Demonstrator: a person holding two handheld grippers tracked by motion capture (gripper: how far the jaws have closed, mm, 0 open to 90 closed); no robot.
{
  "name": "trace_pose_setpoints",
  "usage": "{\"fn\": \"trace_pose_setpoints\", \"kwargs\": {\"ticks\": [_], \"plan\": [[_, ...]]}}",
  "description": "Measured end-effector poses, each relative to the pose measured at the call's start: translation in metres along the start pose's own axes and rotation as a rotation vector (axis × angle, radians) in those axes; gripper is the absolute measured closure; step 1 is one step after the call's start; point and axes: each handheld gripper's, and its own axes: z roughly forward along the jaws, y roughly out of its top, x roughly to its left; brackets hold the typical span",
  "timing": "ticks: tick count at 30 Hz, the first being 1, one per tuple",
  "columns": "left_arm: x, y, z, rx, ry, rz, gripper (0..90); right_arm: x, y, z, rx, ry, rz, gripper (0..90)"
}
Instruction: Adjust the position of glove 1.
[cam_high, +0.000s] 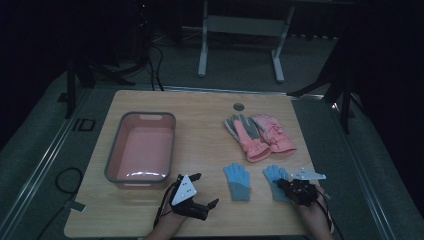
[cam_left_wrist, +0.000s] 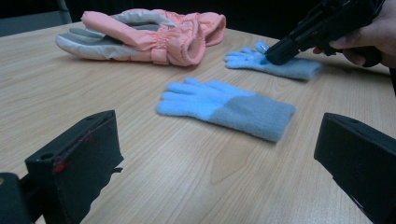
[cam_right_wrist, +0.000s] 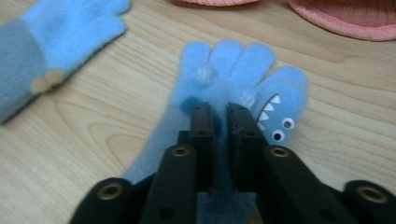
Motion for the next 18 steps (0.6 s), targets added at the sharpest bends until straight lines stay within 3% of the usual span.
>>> {"fn": "trace_pose_setpoints", "kwargs": {"ticks": [5,9,16,18], "plan": [[0.000,0.000,0.000,0.000,0.000,0.004,0.6,0.011,0.006,-0.001,0.016,-0.074,0.034,85.9],[0.000,0.000,0.000,0.000,0.001,0.001,0.6,0.021,0.018,-0.009,-0.015,-0.113,0.071,86.0],[0.000,0.000,0.000,0.000,0.001,-0.001,0.6,0.040,0.052,-0.030,-0.113,-0.090,0.130,86.1],[0.000,0.000,0.000,0.000,0.001,0.000,0.6,0.049,0.063,-0.033,-0.128,-0.085,0.126,86.1]]}}
